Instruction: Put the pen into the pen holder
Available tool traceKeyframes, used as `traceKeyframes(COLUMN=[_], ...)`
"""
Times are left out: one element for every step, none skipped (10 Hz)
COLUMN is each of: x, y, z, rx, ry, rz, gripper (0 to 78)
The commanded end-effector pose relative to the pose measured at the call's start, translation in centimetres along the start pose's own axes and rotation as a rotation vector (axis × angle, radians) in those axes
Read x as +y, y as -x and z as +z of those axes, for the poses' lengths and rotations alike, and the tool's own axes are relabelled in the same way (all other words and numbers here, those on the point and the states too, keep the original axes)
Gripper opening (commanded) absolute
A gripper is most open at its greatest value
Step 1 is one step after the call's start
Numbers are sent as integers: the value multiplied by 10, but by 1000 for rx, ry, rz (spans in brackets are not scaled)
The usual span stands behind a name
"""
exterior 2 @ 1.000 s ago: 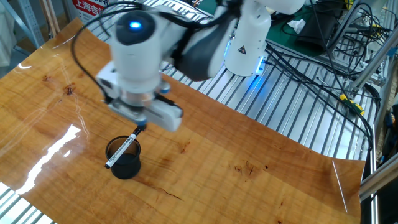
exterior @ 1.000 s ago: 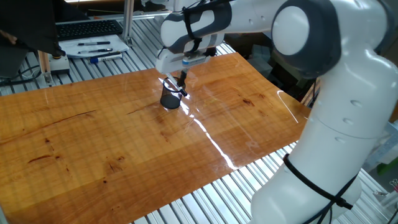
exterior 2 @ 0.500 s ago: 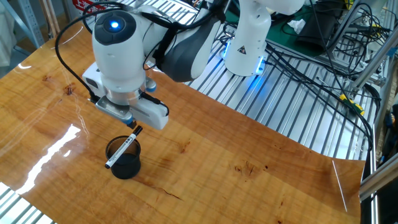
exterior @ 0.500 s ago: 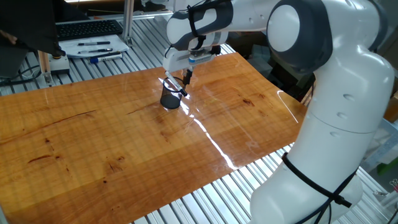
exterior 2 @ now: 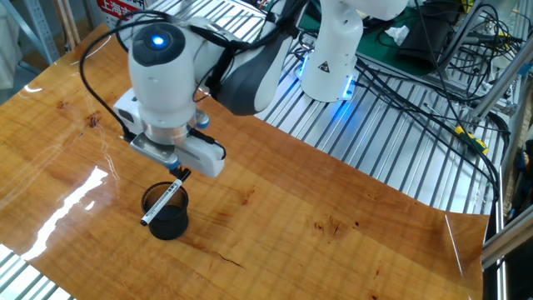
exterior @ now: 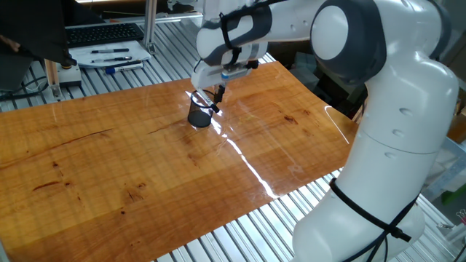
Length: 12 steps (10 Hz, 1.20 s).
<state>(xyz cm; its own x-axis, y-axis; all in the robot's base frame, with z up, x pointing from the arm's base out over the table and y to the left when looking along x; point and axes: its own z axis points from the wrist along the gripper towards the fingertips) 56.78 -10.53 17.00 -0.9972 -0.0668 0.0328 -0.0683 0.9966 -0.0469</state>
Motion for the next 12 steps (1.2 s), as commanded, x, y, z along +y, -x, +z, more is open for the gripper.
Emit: traceKeyframes(x=[-1, -1, -2, -2, 0, 0, 8, 11, 11, 11, 11, 11], y=[-3, -4, -4, -5, -4, -4, -4, -5, -5, -5, -5, -5], z=[-5, -8, -10, -10, -11, -11, -13, -13, -13, -13, -13, -13], rx=[-14, -14, -15, -15, -20, -20, -29, -28, -28, -29, -28, -28], ry=[11, 11, 12, 14, 21, 21, 17, 18, 17, 18, 20, 20], rz=[8, 12, 15, 16, 21, 21, 37, 40, 38, 25, 20, 20], gripper=[0, 0, 0, 0, 0, 0, 0, 0, 0, 0, 775, 775])
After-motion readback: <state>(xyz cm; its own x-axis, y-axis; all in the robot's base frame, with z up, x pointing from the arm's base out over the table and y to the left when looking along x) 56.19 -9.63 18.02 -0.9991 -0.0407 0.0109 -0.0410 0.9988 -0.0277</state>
